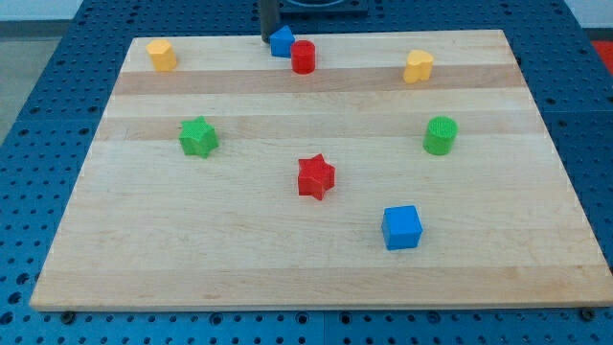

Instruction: Move the red circle to the bottom center

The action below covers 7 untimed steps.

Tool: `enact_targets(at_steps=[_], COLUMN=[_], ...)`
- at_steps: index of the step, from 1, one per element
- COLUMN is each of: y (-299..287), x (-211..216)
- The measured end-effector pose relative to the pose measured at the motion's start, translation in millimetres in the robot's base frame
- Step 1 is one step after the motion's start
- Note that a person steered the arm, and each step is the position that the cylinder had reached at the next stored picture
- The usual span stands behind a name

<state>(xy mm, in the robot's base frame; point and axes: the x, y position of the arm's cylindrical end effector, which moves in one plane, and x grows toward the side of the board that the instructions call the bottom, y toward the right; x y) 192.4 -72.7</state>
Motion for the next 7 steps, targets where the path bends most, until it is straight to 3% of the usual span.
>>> enact_targets(at_steps=[5, 7], y=[87.0, 105.0], x=[0.4, 53.3])
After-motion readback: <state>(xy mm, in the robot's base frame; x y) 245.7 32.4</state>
